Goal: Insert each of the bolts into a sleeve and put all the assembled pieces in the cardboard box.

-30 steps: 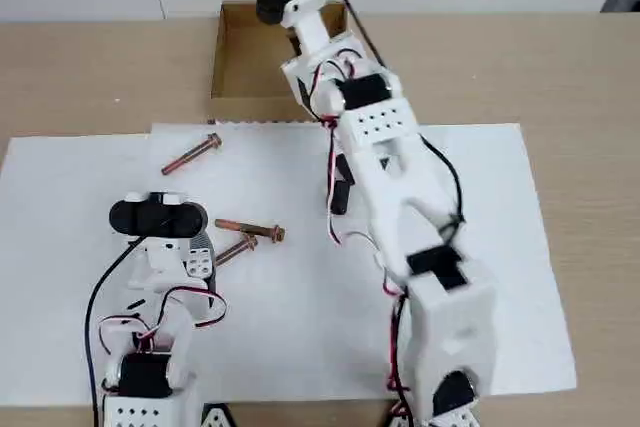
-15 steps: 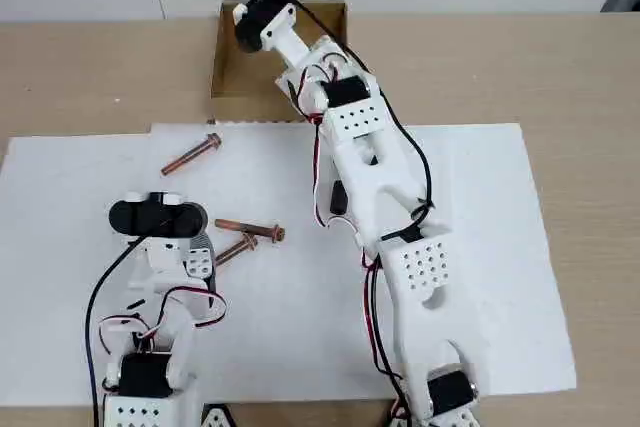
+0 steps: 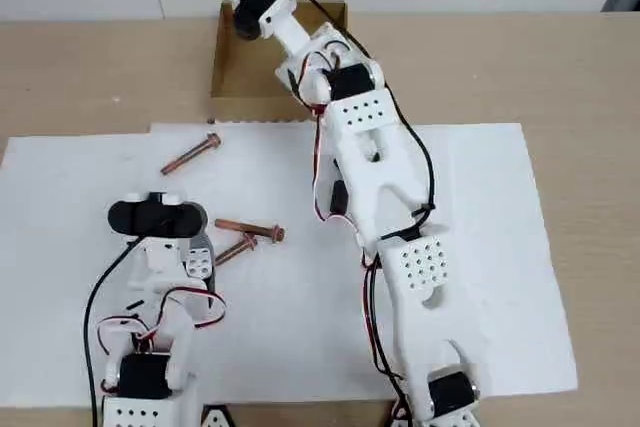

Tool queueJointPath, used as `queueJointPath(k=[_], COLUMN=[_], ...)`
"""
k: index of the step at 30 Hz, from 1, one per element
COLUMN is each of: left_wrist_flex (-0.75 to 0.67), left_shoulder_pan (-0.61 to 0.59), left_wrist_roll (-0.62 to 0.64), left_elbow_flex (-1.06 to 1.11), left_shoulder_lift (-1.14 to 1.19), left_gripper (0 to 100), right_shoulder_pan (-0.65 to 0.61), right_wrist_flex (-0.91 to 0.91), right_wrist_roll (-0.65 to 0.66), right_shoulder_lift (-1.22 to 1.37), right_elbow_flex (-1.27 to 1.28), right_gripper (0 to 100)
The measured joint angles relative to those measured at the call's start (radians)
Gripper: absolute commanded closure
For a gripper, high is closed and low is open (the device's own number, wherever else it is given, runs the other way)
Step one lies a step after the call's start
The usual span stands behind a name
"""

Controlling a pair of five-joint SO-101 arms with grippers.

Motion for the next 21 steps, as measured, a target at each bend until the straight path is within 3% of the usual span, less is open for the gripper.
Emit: queueJointPath(k=[8, 15, 21], left_wrist_flex=[0.0, 0.0, 0.0], left_shoulder_pan=[0.0, 0.0, 0.0], left_wrist_roll=[0.0, 0.0, 0.0], left_elbow_flex=[0.0, 0.0, 0.0], left_shoulder_lift=[0.0, 0.0, 0.0], left_gripper=[99, 99, 99], right_shoulder_pan=[0.002, 0.002, 0.034], right_wrist_flex=[0.336, 0.649, 0.703], right_wrist_roll=[-0.014, -0.19, -0.334], right_shoulder_lift=[-0.057, -0.061, -0.068], right_elbow_flex=[-0.167, -0.331, -0.374], right_gripper=[99.6, 99.5, 99.5])
